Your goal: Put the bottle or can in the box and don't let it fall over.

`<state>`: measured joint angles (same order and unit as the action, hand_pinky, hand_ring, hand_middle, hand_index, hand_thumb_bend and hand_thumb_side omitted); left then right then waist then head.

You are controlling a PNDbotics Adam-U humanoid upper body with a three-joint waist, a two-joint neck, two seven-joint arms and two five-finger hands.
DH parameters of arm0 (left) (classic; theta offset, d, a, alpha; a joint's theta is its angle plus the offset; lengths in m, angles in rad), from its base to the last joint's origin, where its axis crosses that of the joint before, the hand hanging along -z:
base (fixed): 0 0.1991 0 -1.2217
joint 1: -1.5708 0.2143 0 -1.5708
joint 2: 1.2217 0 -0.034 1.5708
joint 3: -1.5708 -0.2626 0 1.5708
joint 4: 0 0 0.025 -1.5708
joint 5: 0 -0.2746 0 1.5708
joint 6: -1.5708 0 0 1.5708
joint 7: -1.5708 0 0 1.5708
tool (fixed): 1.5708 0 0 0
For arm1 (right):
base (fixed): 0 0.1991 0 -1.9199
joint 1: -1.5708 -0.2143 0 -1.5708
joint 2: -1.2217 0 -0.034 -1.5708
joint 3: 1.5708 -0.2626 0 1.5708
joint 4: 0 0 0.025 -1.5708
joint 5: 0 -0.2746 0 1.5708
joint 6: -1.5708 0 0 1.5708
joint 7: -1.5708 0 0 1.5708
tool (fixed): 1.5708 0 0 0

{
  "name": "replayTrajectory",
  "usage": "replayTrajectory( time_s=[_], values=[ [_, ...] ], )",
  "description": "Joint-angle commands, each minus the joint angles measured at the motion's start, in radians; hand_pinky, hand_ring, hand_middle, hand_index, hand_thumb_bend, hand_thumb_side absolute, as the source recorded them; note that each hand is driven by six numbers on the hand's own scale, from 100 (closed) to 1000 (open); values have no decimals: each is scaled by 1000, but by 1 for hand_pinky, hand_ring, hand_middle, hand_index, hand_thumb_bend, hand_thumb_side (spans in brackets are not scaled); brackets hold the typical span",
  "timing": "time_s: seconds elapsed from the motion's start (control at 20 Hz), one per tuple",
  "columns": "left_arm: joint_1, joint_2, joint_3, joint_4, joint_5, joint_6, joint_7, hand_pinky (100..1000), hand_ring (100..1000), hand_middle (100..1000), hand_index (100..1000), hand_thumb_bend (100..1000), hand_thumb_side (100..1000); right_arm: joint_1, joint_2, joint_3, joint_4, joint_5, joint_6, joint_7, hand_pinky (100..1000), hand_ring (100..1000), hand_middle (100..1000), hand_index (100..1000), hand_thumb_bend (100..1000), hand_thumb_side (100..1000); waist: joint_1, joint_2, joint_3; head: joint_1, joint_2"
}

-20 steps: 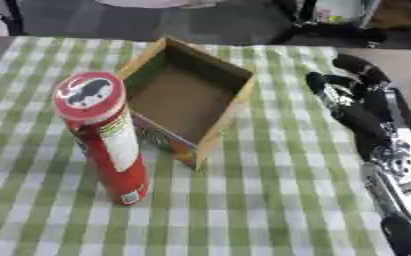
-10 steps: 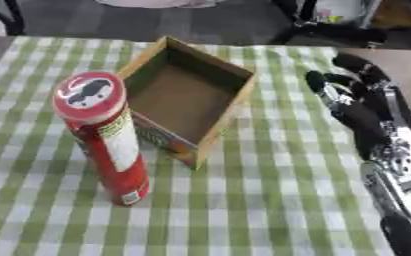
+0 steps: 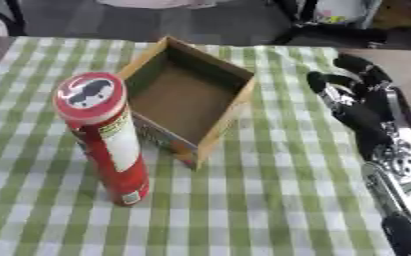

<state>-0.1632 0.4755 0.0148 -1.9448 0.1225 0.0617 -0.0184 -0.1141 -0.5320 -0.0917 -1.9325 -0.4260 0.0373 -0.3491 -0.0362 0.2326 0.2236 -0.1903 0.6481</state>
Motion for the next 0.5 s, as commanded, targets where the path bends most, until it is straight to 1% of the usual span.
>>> replayTrajectory(
  time_s=[0.05, 0.35, 0.5],
  values=[
    [-8, 33, -1, -24, -18, -18, -81, 889, 1000, 870, 914, 652, 414, -8, -13, -6, -8, 2, -1, 3, 754, 744, 790, 783, 620, 271, 3, -10, -1, 3, -12],
    [-1, 40, -9, -14, -14, -77, -232, 902, 1000, 885, 925, 632, 403, -9, -11, -5, -6, 1, 0, 6, 754, 743, 790, 783, 620, 271, 3, -10, 0, 5, -12],
    [1, 51, -21, -5, -8, -93, -283, 904, 1000, 894, 931, 636, 412, -11, -10, -4, -5, 1, 0, 8, 754, 742, 790, 783, 620, 270, 3, -9, 0, 8, -13]
  ],
)
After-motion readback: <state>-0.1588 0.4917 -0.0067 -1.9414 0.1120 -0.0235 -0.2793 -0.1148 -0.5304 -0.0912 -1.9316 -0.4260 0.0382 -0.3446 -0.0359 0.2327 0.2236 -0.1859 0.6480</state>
